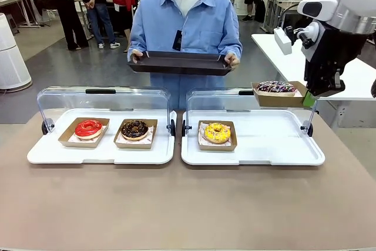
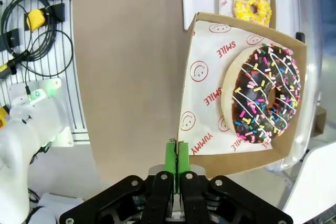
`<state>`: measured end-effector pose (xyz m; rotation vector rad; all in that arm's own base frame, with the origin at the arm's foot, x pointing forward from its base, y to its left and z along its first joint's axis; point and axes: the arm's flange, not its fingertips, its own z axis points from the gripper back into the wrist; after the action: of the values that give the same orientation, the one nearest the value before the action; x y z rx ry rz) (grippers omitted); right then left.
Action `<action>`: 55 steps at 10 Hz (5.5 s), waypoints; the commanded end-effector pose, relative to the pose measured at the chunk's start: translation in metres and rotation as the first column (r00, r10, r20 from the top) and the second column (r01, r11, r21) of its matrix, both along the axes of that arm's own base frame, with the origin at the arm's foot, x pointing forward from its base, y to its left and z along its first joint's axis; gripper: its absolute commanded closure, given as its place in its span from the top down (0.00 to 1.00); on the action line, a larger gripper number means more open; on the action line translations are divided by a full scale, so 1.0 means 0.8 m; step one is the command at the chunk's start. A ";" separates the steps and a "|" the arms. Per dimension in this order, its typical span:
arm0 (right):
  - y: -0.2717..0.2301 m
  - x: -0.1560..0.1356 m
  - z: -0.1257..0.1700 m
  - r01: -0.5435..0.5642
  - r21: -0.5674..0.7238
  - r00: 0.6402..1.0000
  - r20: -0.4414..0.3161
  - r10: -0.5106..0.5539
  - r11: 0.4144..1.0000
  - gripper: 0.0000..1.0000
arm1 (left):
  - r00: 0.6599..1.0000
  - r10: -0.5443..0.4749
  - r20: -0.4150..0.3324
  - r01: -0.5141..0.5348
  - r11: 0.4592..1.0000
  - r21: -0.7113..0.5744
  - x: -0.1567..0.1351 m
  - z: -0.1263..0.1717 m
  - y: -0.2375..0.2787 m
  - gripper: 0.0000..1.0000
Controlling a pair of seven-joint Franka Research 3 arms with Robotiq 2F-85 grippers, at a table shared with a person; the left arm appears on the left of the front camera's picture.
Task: Provide the desired donut to the person.
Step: Place the picked Paper togo box onto the Handle tray extended by the person.
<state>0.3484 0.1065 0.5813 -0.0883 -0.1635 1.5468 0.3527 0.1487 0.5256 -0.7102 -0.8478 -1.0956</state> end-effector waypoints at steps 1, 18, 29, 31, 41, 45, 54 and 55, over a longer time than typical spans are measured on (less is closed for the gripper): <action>-0.001 -0.004 -0.004 0.010 -0.015 1.000 0.003 -0.010 1.000 0.00 | 1.000 0.002 0.013 -0.002 1.000 -0.016 0.001 0.002 0.000 1.00; 0.056 -0.012 0.043 -0.052 -0.059 0.995 0.080 0.057 0.997 0.02 | 1.000 0.002 0.013 -0.002 1.000 -0.016 0.001 0.002 0.000 1.00; 0.209 0.160 0.074 -0.092 0.007 0.981 0.170 0.089 0.996 0.02 | 1.000 0.002 0.013 -0.002 1.000 -0.016 0.001 0.002 0.000 1.00; 0.196 0.183 0.049 -0.114 0.011 0.984 0.138 0.111 0.993 0.02 | 1.000 0.002 0.013 -0.002 1.000 -0.016 0.001 0.002 0.000 1.00; 0.155 0.245 -0.050 -0.126 0.073 0.992 0.010 0.126 0.989 0.02 | 1.000 0.002 0.013 -0.002 1.000 -0.016 0.001 0.002 0.000 1.00; 0.160 0.244 -0.054 -0.165 0.088 0.986 0.004 0.165 0.982 0.96 | 1.000 0.002 0.013 -0.002 1.000 -0.016 0.001 0.002 0.000 1.00; 0.168 0.241 -0.047 -0.182 0.075 0.983 0.004 0.182 0.980 1.00 | 1.000 0.002 0.013 -0.002 1.000 -0.016 0.001 0.002 0.000 1.00; 0.170 0.241 -0.046 -0.182 0.076 0.983 0.007 0.182 0.980 1.00 | 1.000 0.002 0.013 -0.002 1.000 -0.016 0.001 0.002 0.000 1.00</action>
<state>0.5421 0.2434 0.5442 -0.0290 -0.2150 1.7058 0.3529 0.1483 0.5258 -0.7096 -0.8468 -1.0966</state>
